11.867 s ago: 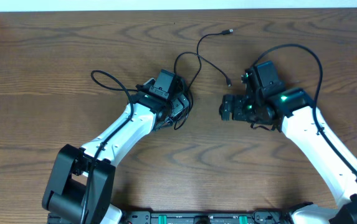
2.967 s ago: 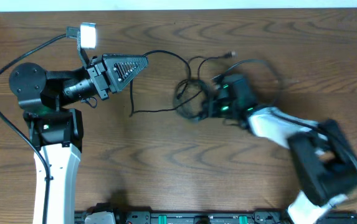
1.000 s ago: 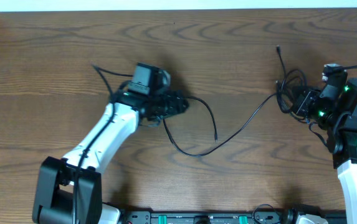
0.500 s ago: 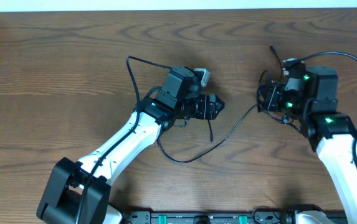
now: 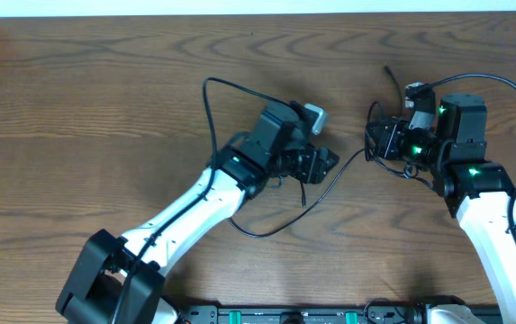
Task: Untangle cables
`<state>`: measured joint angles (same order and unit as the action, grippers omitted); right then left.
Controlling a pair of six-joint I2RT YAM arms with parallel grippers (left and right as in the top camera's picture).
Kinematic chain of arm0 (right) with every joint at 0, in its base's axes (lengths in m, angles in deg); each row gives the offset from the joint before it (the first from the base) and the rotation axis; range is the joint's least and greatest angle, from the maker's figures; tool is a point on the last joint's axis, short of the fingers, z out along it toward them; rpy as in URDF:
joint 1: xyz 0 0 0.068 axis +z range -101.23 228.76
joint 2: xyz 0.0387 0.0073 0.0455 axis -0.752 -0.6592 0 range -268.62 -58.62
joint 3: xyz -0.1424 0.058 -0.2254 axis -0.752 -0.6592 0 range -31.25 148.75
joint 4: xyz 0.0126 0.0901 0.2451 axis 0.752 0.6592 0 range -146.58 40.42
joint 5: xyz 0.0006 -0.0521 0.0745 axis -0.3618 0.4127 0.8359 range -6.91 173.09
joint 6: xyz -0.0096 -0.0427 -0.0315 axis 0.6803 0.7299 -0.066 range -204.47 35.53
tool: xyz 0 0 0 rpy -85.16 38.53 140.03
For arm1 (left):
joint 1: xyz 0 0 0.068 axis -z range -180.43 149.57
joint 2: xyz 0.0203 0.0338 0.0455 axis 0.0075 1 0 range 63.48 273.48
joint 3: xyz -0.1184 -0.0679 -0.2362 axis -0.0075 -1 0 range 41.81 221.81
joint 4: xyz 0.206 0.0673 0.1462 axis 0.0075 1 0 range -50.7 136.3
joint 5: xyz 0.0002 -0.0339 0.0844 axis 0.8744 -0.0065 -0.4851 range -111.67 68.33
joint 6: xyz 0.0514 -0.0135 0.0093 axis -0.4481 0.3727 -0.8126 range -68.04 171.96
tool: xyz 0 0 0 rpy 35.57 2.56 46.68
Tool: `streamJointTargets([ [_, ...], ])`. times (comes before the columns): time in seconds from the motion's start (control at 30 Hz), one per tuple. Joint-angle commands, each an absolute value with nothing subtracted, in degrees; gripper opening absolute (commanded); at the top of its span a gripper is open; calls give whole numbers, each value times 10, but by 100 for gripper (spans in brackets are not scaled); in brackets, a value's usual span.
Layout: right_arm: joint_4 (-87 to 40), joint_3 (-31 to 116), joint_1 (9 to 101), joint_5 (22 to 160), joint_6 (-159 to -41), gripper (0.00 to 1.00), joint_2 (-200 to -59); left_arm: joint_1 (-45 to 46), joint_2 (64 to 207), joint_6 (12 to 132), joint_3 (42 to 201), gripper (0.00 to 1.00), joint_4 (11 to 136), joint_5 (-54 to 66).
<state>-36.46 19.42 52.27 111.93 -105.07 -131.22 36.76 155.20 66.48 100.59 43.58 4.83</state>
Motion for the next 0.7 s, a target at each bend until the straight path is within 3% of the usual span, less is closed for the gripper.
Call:
streamJointTargets([
  [0.0,-360,203,525,1139,-1057,1,-1308,392,1551,644,1010,66,434,-14],
  [0.67,-345,203,525,1139,-1057,1,-1308,442,1578,645,1010,61,410,-93],
])
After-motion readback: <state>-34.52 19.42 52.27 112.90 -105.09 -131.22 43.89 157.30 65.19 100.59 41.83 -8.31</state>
